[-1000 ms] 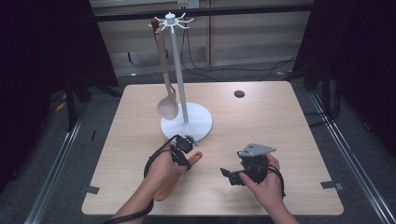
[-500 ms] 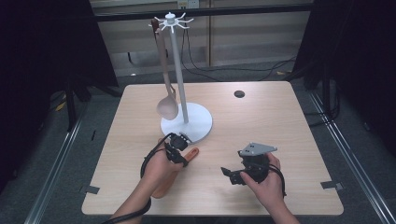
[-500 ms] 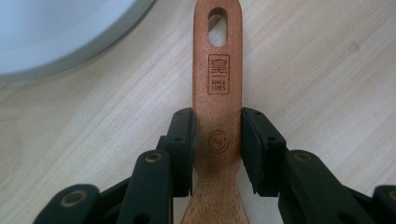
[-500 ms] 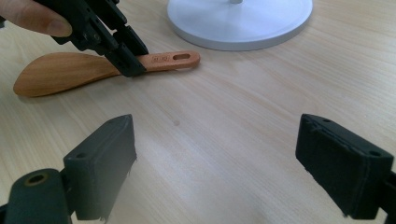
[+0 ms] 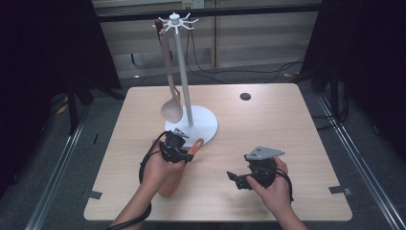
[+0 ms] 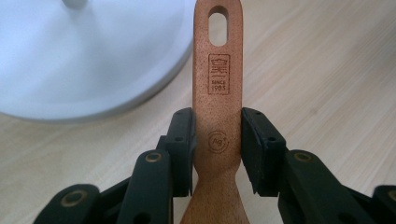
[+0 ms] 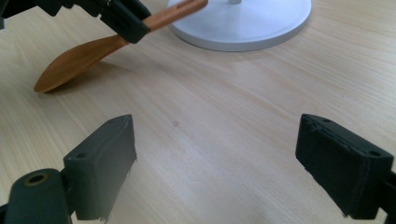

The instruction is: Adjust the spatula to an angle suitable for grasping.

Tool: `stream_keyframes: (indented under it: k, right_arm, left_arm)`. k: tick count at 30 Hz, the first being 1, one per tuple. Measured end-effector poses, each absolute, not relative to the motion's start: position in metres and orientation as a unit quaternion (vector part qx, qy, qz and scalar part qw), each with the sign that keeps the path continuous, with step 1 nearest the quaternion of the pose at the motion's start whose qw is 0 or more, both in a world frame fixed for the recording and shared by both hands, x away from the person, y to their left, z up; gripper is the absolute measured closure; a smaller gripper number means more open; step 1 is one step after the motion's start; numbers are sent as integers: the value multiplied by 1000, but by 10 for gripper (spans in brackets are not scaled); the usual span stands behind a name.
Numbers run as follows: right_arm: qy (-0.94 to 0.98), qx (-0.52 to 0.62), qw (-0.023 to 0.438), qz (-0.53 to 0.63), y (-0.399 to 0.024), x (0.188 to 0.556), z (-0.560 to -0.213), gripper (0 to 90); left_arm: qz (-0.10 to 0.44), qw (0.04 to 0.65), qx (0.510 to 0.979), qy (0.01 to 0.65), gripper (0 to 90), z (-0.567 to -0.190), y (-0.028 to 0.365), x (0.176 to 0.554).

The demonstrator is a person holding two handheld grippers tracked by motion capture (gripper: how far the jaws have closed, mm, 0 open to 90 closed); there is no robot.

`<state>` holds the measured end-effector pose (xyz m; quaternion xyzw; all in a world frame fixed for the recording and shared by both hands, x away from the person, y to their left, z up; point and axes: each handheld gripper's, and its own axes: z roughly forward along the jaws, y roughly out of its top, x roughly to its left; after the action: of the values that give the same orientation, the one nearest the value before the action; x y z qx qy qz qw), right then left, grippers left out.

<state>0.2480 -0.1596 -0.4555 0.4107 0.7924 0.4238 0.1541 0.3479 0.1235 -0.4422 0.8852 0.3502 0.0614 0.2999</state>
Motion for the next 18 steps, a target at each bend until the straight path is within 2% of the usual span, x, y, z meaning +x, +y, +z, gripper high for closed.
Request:
stream_keyframes:
  k: [3, 9, 18]
  right_arm:
    - [792, 411, 154, 424, -160, 248, -456, 115]
    - [793, 410, 154, 424, -159, 248, -456, 115]
    - [794, 408, 154, 423, -158, 248, -456, 116]
  left_arm:
    - [77, 334, 873, 347, 659, -437, 129, 344]
    - [114, 436, 811, 374, 659, -432, 150, 340]
    - [123, 504, 766, 380, 659, -430, 165, 336]
